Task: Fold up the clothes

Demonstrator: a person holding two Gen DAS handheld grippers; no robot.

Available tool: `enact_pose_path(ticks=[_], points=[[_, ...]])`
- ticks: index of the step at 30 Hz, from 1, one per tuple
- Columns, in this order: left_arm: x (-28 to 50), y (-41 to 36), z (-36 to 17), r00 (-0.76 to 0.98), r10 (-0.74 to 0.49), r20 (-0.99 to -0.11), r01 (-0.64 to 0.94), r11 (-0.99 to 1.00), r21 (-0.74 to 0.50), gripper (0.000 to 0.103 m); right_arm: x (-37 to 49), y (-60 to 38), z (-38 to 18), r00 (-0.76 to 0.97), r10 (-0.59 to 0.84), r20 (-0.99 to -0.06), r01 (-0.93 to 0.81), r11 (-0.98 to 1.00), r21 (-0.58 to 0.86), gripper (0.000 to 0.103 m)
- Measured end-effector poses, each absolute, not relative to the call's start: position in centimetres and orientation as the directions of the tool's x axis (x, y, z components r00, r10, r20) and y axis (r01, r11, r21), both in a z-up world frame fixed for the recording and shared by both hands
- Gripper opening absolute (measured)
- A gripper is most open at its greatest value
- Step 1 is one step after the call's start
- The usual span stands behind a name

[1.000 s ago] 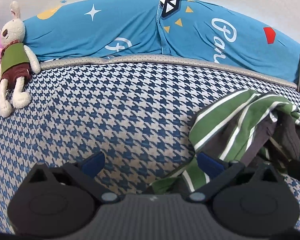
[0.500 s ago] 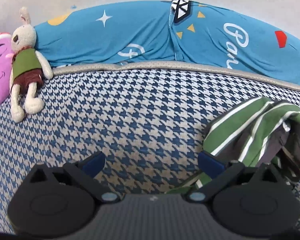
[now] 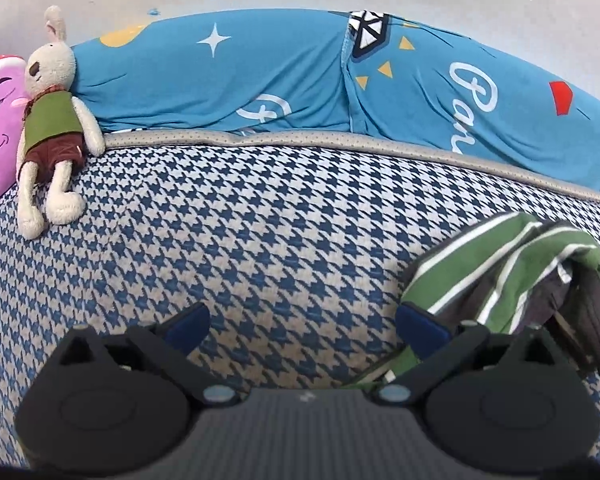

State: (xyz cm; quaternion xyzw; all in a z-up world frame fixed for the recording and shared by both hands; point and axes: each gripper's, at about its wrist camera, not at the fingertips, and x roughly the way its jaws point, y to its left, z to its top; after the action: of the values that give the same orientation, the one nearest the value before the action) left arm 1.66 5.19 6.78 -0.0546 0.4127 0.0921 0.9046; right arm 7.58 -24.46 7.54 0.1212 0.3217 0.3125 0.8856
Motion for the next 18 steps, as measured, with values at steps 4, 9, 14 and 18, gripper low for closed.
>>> enact_pose_path(ticks=[4, 9, 14, 18], points=[[1.6, 5.5, 6.8, 0.645, 0.127, -0.754, -0.222, 0.975, -0.026, 0.103, 9.0, -23.6, 7.3, 0.61, 0.617, -0.497, -0.423, 0.784, 0.454, 0.055], [1.6, 5.7, 6.6, 0.643, 0.134, -0.754, -0.226, 0.974, -0.02, 0.103, 10.8, -22.8, 6.8, 0.64, 0.587, -0.497, -0.378, 0.803, 0.461, 0.055], [1.7, 6.0, 6.4, 0.641, 0.144, -0.754, -0.235, 0.972, -0.014, 0.103, 12.4, -22.1, 6.7, 0.676, 0.556, -0.483, -0.374, 0.824, 0.425, 0.014], [1.6, 6.1, 6.3, 0.639, 0.111, -0.762, -0.225, 0.973, -0.047, 0.103, 13.6, -22.7, 7.2, 0.688, 0.58, -0.436, -0.384, 0.801, 0.46, 0.009]])
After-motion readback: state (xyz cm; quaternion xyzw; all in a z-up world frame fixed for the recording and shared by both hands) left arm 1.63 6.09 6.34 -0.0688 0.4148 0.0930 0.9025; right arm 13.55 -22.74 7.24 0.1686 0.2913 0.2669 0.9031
